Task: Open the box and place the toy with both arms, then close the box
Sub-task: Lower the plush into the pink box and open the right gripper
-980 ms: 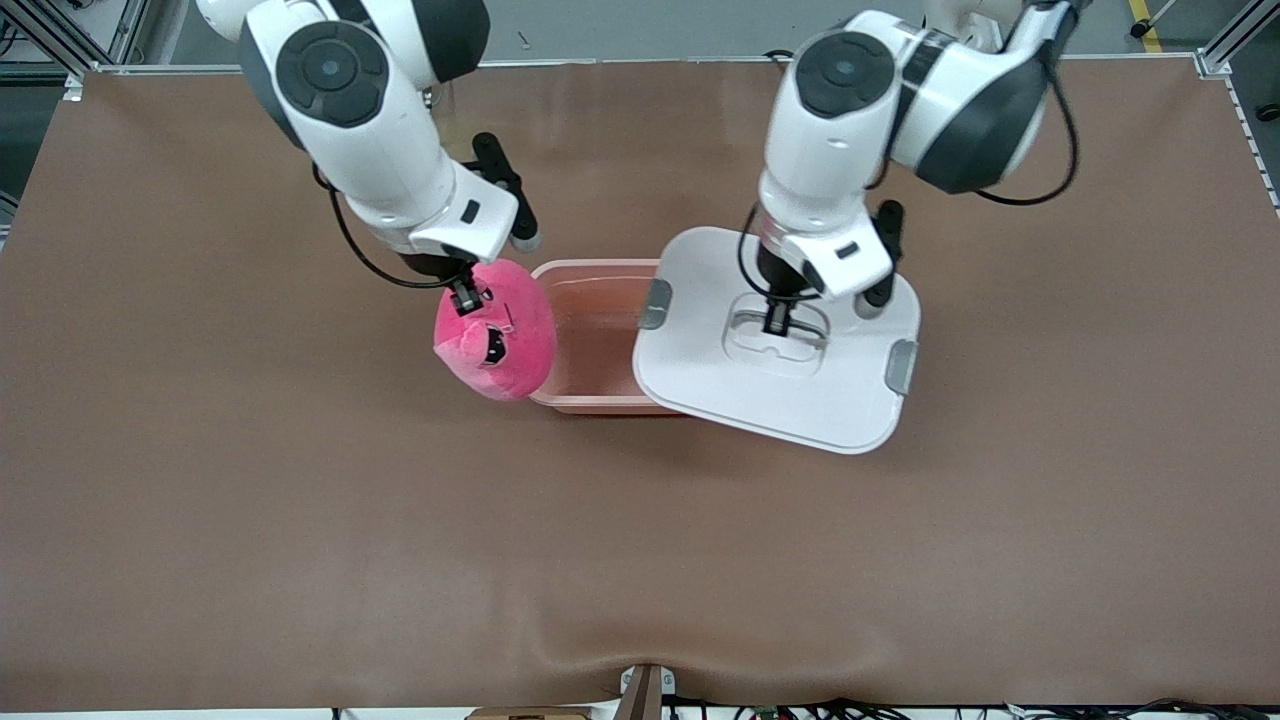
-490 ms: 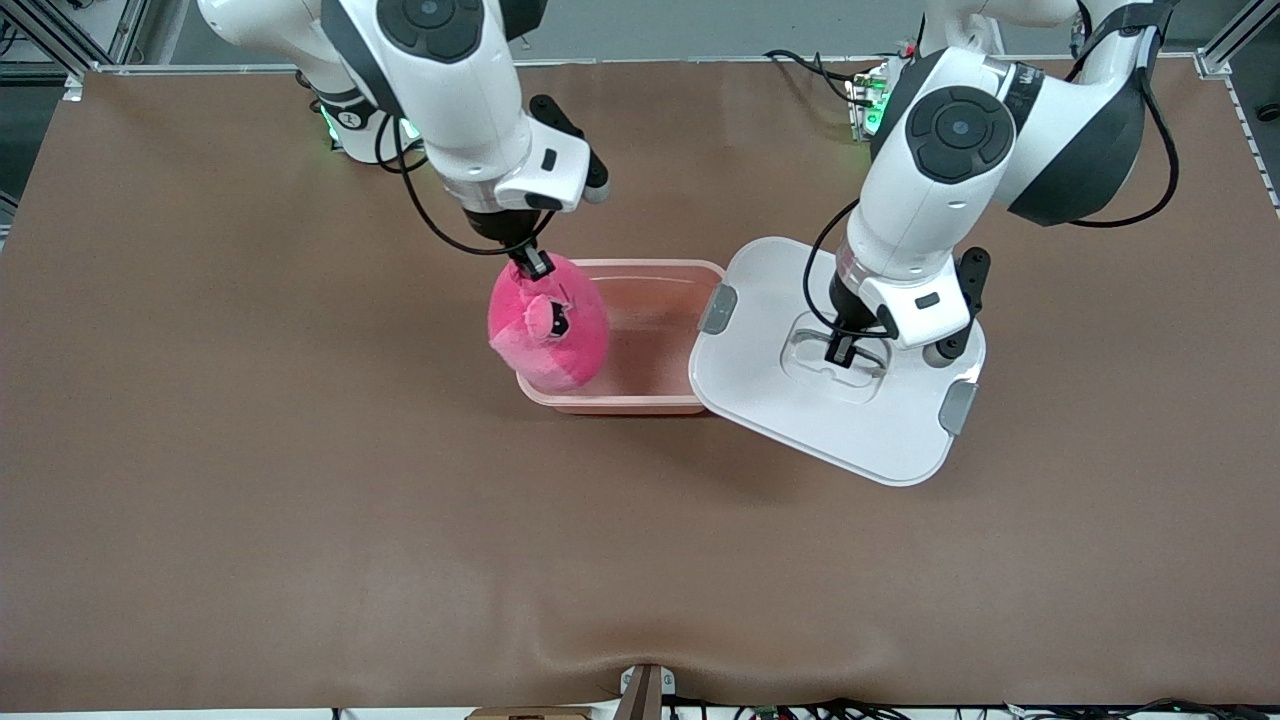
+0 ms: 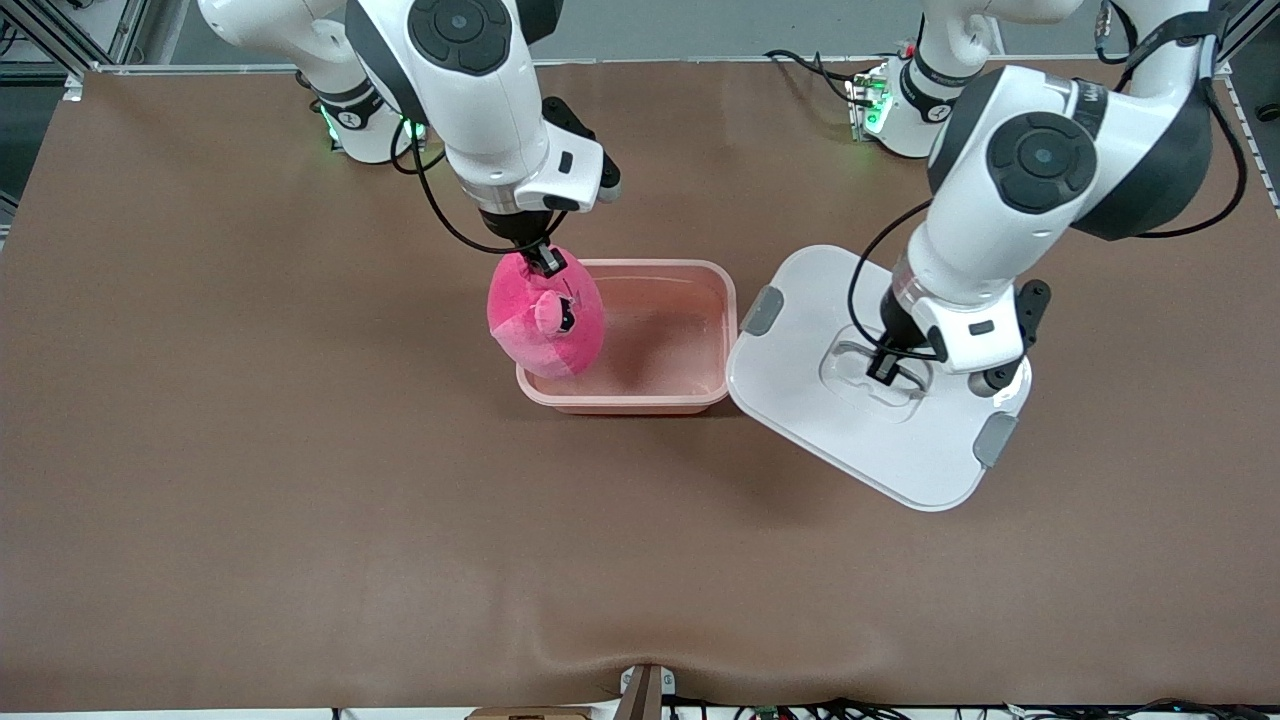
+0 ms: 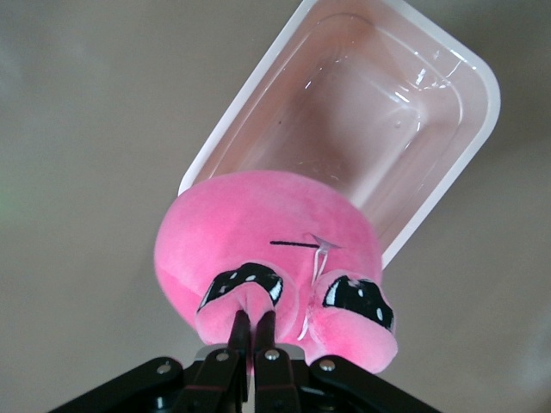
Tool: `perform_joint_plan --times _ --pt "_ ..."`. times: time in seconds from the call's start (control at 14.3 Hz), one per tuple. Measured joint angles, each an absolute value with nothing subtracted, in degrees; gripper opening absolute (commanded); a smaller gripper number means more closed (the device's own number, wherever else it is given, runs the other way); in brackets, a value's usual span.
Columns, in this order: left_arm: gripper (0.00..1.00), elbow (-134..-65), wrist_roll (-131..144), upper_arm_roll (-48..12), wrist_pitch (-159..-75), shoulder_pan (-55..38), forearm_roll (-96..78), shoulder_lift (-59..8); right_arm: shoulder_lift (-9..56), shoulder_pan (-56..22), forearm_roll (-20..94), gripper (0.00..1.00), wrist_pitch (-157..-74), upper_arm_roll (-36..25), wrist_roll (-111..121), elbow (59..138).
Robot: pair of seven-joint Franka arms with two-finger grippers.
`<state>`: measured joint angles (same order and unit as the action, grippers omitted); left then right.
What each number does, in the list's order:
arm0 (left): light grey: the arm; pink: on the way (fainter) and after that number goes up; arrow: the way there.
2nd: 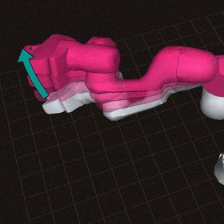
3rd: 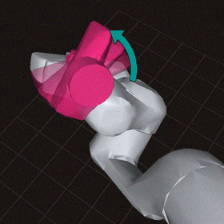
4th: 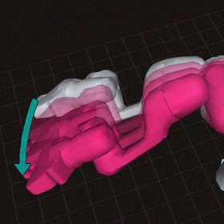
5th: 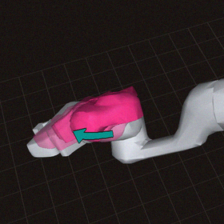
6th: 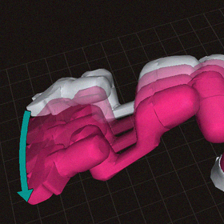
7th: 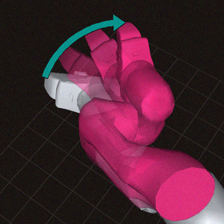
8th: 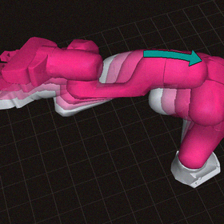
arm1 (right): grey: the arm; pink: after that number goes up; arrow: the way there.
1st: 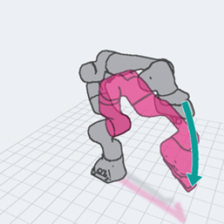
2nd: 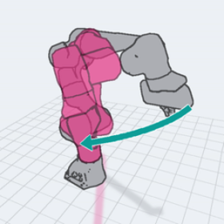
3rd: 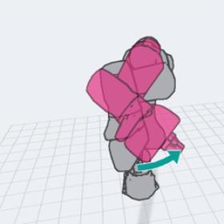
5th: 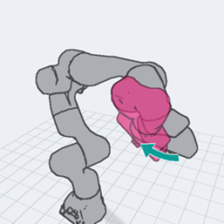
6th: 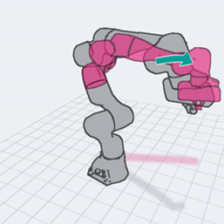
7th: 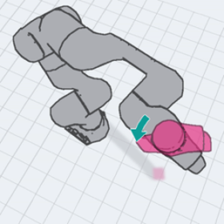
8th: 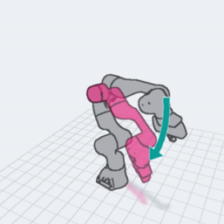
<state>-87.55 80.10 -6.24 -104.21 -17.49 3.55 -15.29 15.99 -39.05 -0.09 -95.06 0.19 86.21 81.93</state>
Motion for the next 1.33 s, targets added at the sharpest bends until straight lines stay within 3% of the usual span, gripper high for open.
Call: perform_joint_plan --times 1.19,1.33 --pt "0.00 -86.4 71.7 -6.2 -103.6 -15.8 3.5 -16.1 17.2 -39.0 -0.1 0.02 -96.1 -0.5 82.8 82.3" --pt "0.00 -86.3 71.7 -6.2 -103.6 -15.8 2.9 -16.1 17.3 -39.0 -0.1 0.55 -96.1 -0.5 81.2 82.3"
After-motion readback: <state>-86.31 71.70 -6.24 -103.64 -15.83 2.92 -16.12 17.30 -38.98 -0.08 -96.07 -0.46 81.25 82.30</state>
